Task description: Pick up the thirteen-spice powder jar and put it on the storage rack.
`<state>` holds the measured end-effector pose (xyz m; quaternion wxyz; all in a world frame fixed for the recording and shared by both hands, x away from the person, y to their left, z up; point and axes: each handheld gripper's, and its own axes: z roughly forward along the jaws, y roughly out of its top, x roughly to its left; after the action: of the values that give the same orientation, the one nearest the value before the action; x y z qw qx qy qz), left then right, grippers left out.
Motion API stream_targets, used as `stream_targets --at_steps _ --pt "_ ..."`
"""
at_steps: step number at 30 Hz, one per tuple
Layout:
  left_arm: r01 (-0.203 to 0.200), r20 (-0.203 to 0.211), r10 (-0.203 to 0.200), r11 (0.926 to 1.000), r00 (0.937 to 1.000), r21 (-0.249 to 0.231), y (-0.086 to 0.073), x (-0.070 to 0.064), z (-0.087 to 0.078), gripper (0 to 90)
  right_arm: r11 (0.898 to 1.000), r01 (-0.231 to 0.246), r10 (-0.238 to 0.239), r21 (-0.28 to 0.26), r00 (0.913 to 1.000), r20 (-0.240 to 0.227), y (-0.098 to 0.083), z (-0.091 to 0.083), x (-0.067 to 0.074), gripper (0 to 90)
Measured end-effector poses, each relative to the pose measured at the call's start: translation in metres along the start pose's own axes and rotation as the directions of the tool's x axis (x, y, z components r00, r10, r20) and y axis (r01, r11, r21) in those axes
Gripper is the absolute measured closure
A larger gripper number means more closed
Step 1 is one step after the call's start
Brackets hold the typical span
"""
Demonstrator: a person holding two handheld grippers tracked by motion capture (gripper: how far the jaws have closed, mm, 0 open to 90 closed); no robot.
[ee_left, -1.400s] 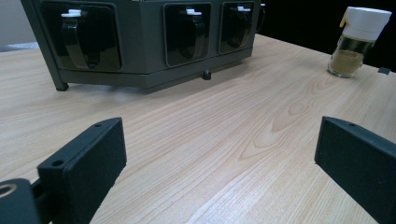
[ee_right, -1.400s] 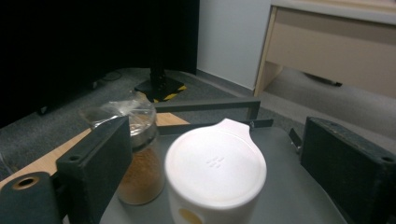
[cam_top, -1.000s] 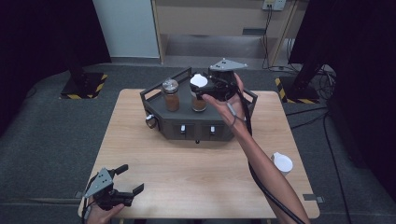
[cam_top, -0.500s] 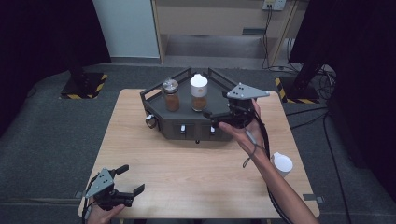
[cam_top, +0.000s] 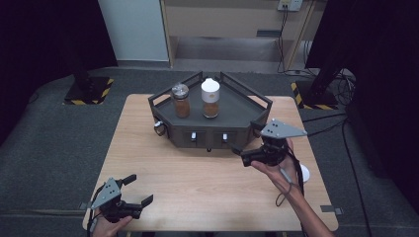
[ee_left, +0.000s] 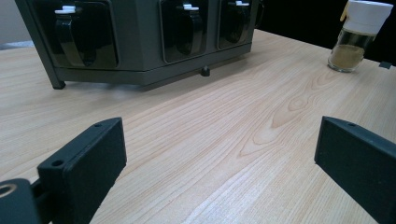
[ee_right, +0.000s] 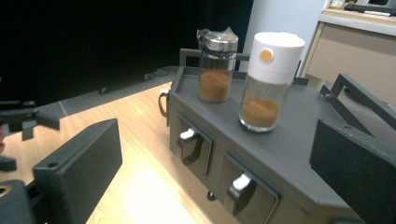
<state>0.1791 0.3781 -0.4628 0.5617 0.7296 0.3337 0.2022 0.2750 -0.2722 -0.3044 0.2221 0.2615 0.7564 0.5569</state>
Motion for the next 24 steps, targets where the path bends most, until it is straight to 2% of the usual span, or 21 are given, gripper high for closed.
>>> stream_targets --at_steps 3,7,8,13,16,20,24 --pt "0.000 -0.001 0.000 1.0000 1.0000 0.001 0.000 0.000 0.000 0.9 1.000 -0.011 0.011 -0.017 0.9999 0.000 -0.014 -0.011 0.002 2.1" --pt "0.000 0.000 0.000 1.0000 1.0000 0.002 0.000 0.000 0.001 0.9 1.000 -0.011 0.011 -0.016 0.9999 0.003 -0.027 -0.022 0.007 2.3" --pt "0.000 0.000 0.000 1.0000 1.0000 0.002 0.000 0.000 0.001 0.9 1.000 -0.016 0.016 -0.014 0.9999 0.003 -0.035 -0.029 0.009 2.4" --pt "0.001 0.001 -0.001 1.0000 1.0000 0.004 0.000 0.000 0.001 0.9 1.000 -0.028 0.028 -0.005 0.9996 -0.001 -0.053 -0.043 0.012 2.7" --pt "0.001 0.002 -0.001 1.0000 1.0000 0.004 0.000 0.000 0.001 0.9 0.999 -0.043 0.043 -0.005 0.9990 0.009 -0.071 -0.056 0.015 2.9" --pt "-0.001 0.006 0.001 1.0000 1.0000 0.007 0.001 0.000 0.002 0.9 1.000 -0.024 0.024 0.003 0.9994 0.026 -0.085 -0.066 0.021 3.0" --pt "-0.001 0.008 0.001 0.9999 1.0000 0.010 0.001 0.000 0.002 0.9 0.999 -0.032 0.032 -0.006 0.9991 0.028 -0.097 -0.073 0.024 3.1"
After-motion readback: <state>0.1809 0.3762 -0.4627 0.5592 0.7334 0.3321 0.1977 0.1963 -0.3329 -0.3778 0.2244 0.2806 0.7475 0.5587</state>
